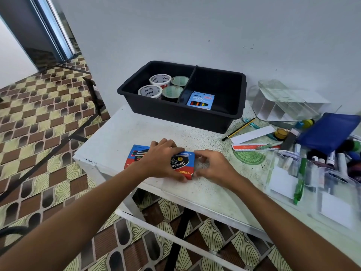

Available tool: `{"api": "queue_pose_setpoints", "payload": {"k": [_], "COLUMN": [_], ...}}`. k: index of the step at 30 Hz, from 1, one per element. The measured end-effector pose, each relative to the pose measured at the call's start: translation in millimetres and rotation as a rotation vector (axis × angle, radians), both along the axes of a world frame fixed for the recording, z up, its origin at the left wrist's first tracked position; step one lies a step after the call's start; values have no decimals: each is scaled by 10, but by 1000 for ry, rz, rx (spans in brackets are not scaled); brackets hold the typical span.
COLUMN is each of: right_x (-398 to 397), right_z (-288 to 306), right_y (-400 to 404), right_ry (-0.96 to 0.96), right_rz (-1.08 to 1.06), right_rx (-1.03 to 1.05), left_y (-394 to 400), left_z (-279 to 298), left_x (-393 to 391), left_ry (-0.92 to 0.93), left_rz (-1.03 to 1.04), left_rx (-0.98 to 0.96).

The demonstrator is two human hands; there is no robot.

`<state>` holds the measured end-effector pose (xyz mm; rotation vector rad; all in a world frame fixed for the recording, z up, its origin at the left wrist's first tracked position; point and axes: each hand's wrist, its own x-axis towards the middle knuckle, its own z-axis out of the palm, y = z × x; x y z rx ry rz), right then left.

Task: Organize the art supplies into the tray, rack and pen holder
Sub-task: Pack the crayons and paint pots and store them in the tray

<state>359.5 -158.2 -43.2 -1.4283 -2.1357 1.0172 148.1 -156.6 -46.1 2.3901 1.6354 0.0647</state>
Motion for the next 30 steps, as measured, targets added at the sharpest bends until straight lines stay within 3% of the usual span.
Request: {"api": "queue_pose_setpoints", "payload": {"k": [7, 14, 18, 22, 26, 30], "right_x": [-31, 91, 141, 358, 533, 515], "right_z": [-57, -2, 127, 353, 602, 915], "right_y": [-105, -37, 34, 168, 345, 480], "right_ry": [350, 666, 806, 744, 604, 669], "right_rz": [-113, -265, -344, -331, -251, -256], "right_rx": [-148, -346, -425, -409, -335, -240], "left_y": [26, 30, 33, 40, 55, 67], "left_z": [-49, 5, 78, 294, 620, 806], "left_x": [50, 312, 509, 519, 435, 497], "left_ry": [10, -241, -297, -407, -850, -1193], "left_rz": [48, 221, 264, 198, 221, 250], "left_rx": [56, 234, 235, 15, -458, -521]}}
